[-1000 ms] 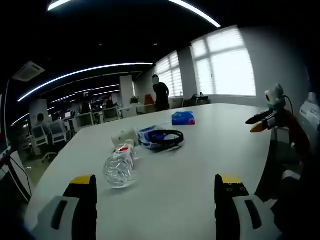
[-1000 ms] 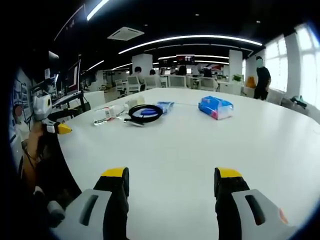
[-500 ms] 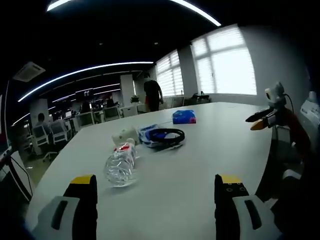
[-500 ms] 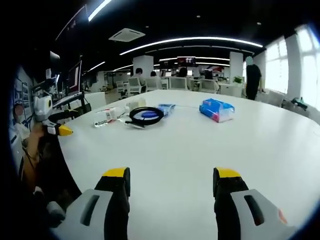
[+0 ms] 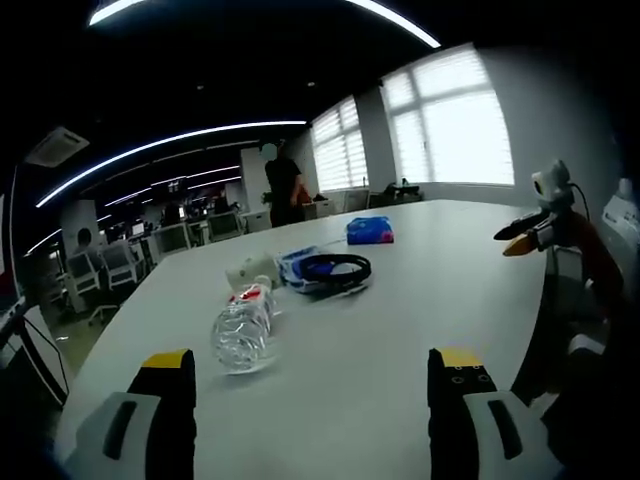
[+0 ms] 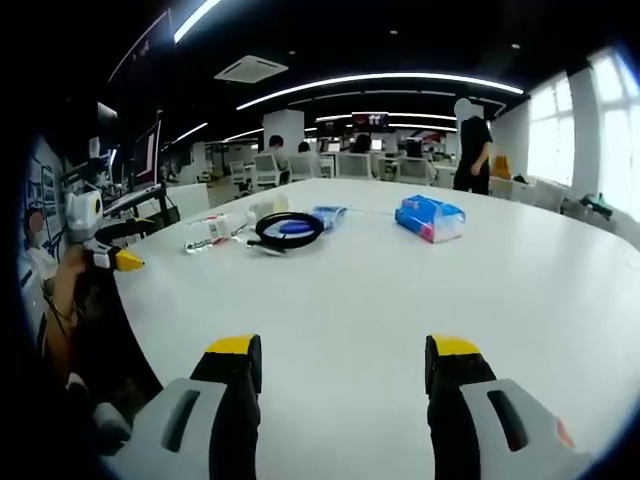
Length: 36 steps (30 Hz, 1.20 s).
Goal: Arrange the tabletop items into an orderly group along one side of the table until the central work area is clear of visible clutter.
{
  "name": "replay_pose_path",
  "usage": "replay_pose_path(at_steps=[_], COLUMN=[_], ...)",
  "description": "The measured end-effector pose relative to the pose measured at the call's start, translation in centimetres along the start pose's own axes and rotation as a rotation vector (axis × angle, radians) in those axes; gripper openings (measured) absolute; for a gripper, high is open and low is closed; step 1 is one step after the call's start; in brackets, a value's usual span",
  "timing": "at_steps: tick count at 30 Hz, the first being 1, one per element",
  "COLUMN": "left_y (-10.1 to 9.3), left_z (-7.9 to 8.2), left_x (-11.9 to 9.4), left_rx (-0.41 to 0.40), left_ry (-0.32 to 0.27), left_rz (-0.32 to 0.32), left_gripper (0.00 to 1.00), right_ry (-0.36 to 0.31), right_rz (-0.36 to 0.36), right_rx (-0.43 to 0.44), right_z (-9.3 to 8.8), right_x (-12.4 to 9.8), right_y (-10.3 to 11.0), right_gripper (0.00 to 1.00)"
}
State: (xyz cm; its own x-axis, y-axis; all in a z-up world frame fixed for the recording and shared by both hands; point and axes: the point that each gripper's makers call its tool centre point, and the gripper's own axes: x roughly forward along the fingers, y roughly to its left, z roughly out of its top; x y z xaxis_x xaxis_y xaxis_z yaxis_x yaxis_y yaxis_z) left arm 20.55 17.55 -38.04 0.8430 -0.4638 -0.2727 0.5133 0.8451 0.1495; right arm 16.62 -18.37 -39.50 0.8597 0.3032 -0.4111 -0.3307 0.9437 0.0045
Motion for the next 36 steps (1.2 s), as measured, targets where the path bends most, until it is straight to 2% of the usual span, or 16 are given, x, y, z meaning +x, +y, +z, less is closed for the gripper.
replay_pose_path(at_steps=[13,26,36], left_y=[-0.02,0.38,0.21], left_z=[-0.33,-0.01,0.03], left_x=[-0.08,0.16,0.15], left_rx=[-0.002,-0.012,-0.015], left_ry=[0.008,-0.004,-0.002], left_rz=[0.001,0.006,-0.003], left_gripper=[0.95,0.94,0.94], right_ry=[0.014,0.008,0.016], right_rz=[0.004,0.020,0.023], right_rx=[0.011,0.003,-0.008], right_z=[-0.37,0.46,0.44], right_x=[-0.07,0.40,0.46], right_y=[0.02,0.65,0.79], right_gripper=[0.63,0.61,0.61])
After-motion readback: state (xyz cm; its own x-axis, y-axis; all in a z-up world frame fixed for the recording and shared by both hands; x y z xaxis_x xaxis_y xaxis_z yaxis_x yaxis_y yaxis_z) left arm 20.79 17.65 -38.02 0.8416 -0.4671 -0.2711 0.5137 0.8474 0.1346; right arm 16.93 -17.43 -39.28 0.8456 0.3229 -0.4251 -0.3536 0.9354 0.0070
